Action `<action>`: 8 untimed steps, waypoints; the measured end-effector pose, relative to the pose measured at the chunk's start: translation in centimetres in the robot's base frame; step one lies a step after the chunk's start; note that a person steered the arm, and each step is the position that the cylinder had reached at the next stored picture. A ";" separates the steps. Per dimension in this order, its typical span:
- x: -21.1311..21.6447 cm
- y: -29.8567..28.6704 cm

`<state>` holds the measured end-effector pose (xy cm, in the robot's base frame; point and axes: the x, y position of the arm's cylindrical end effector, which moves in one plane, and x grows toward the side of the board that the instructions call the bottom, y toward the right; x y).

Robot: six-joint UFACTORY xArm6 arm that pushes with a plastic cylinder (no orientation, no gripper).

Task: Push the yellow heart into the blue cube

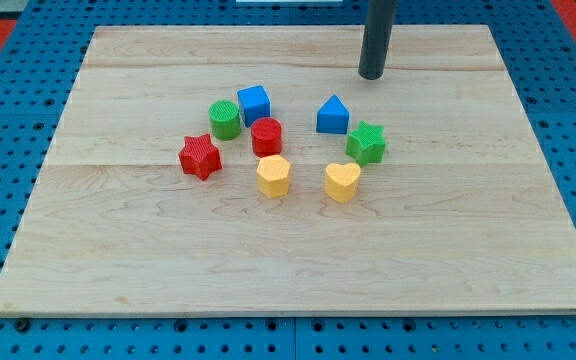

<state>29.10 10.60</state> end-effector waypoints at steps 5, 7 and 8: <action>10.1 3.9; 10.8 0.8; 10.7 0.8</action>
<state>39.81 11.40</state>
